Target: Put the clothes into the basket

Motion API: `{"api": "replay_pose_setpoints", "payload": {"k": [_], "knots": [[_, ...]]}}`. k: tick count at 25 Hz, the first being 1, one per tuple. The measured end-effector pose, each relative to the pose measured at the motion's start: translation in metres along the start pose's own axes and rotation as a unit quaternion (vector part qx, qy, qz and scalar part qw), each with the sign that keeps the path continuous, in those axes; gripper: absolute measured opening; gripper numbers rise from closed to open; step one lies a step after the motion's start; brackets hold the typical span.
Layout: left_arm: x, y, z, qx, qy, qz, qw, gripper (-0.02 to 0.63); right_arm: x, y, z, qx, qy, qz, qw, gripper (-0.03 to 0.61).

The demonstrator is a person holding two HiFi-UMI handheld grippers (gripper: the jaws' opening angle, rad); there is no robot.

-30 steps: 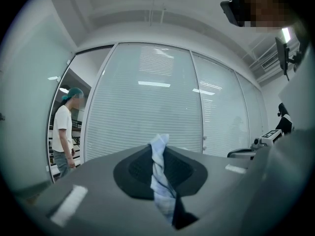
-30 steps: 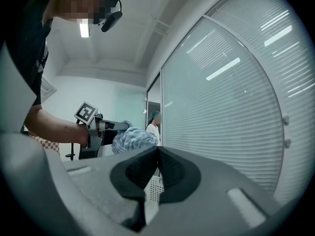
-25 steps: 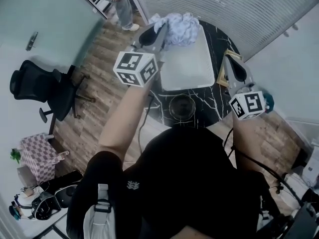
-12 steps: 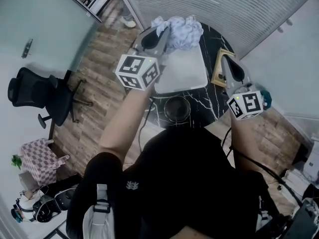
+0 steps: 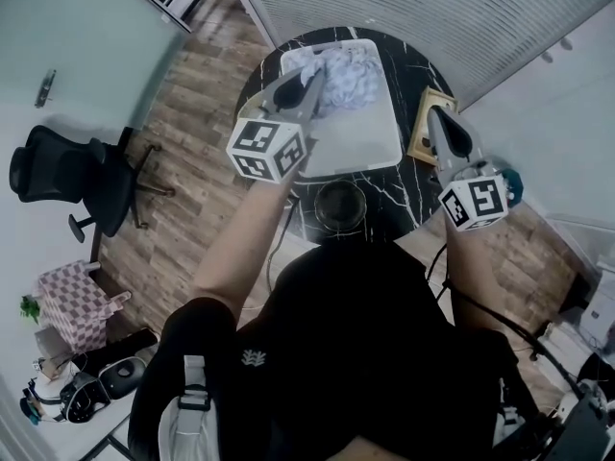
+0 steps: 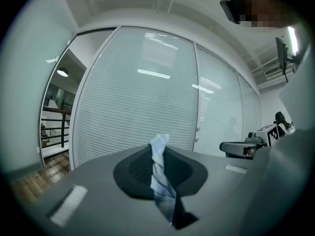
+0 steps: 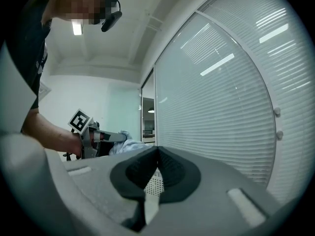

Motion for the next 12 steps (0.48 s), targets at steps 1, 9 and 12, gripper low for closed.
{"api": "replay_pose_setpoints", "payload": {"k": [1,9,12], "knots": [[0.000,0.003,-0.001,0.002,-0.001,-0.002,1.0000,0.034,-0.002,0.001,-0.001,0.001,-0.002,-0.003,1.000,0.002],[-0.006,0.027,-0.006,-0.031,0.000,-0.025,0.9992,0.034,-0.026,0.011,-0.008,0.017,-0.024,-0.010,1.000,0.002],[-0.008,0.036,-0.010,-0.028,0.000,-0.031,0.9991,0.034,-0.034,0.019,-0.009,0.019,-0.030,-0.017,0.999,0.001]]}}
Point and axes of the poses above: the fingertips, and each gripper's own axes: x backward along the fingers, z to its right, y out of its underside, the point moved 10 cm from there along x, backward along the fingers, and after that the axes turned 5 degrees about x, right-handed, at the moved point
